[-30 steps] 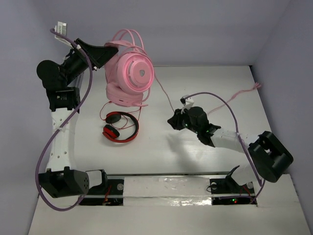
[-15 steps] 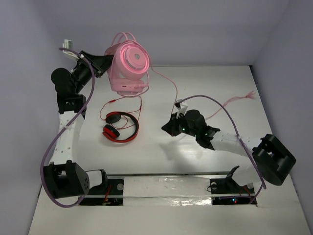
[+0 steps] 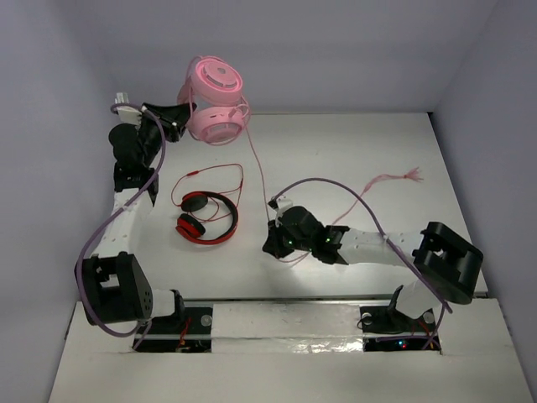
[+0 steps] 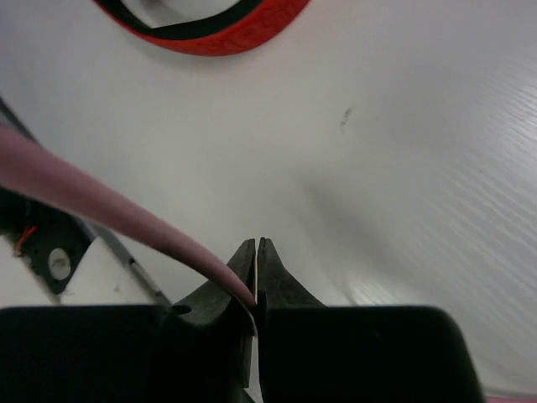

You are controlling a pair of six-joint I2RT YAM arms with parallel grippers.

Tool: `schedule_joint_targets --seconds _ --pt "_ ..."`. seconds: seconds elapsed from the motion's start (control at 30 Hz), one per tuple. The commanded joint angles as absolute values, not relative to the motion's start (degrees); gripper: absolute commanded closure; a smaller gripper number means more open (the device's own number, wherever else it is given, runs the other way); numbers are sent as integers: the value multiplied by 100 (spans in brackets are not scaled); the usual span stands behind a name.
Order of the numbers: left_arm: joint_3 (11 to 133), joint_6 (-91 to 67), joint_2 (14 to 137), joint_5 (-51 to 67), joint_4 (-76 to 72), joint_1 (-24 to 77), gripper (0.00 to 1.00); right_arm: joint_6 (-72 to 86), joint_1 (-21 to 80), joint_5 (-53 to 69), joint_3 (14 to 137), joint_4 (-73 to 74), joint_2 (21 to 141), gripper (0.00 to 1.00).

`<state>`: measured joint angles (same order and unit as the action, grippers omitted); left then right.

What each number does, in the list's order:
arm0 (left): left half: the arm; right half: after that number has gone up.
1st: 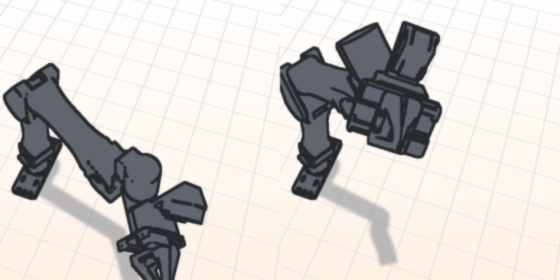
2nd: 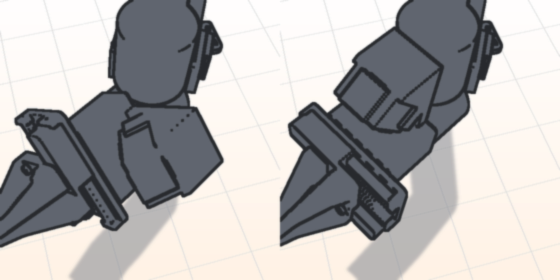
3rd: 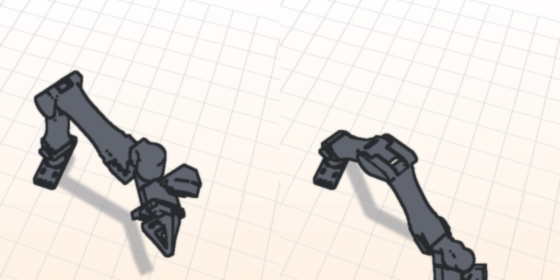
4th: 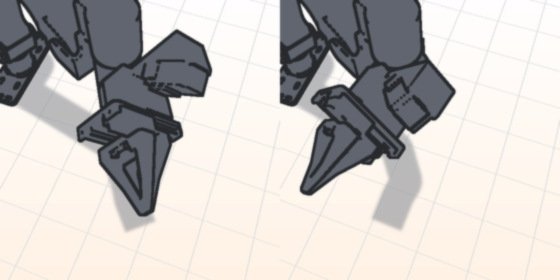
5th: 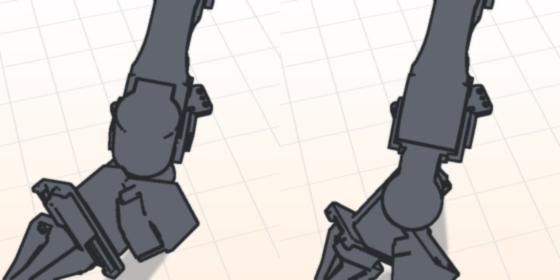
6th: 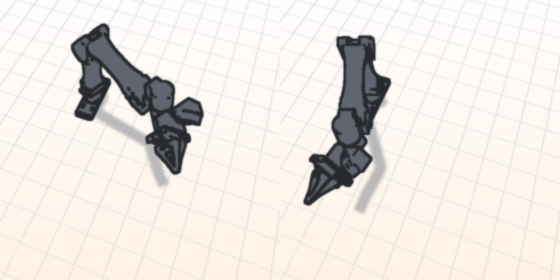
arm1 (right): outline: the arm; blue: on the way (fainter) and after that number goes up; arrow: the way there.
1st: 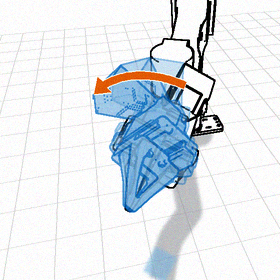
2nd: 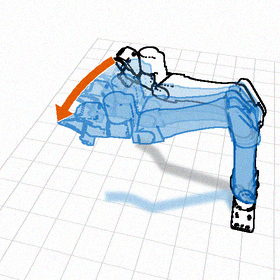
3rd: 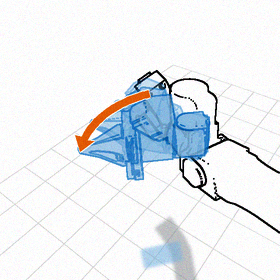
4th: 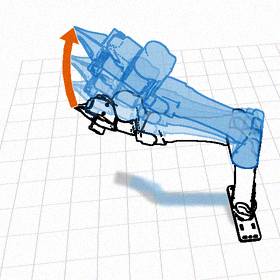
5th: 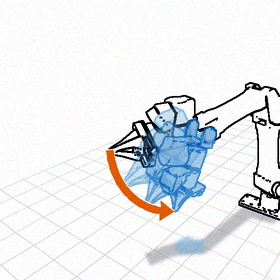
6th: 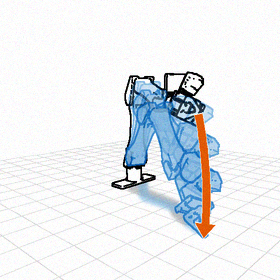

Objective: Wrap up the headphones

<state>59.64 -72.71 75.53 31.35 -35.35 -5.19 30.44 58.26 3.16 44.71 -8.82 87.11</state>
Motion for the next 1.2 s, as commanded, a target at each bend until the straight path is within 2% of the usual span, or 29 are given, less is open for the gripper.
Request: schedule_joint_targets --seconds 0.0,0.2,0.33,0.47,0.6,0.7,0.93,1.17 --pt "5679 -7971 7445 2646 -4236 -466 100 3129 6098 -429 4921 -309 8824 100" --pt "5879 -6515 7234 980 -2955 -89 100 2848 6889 -1071 5896 991 8860 100" --pt "5853 -6091 7242 274 -2717 394 100 2611 7364 -1187 6450 1642 8868 100" --pt "5862 -5723 7295 -402 -2594 1027 100 2558 7436 -1213 6697 1767 8789 100" --pt "5915 -4844 7391 -1701 -2303 1827 100 2540 7436 -880 6829 1802 8561 100" --pt "5793 -4264 7426 -2256 -2259 2310 100 2461 7436 -800 6917 1889 8201 100" --pt "5424 -3332 7506 -2593 -2021 3120 100 1934 7436 -1221 7620 2811 7831 100" --pt "4799 -2830 7410 -1470 -2092 3375 100 1618 7058 -1766 7910 3243 7646 100"
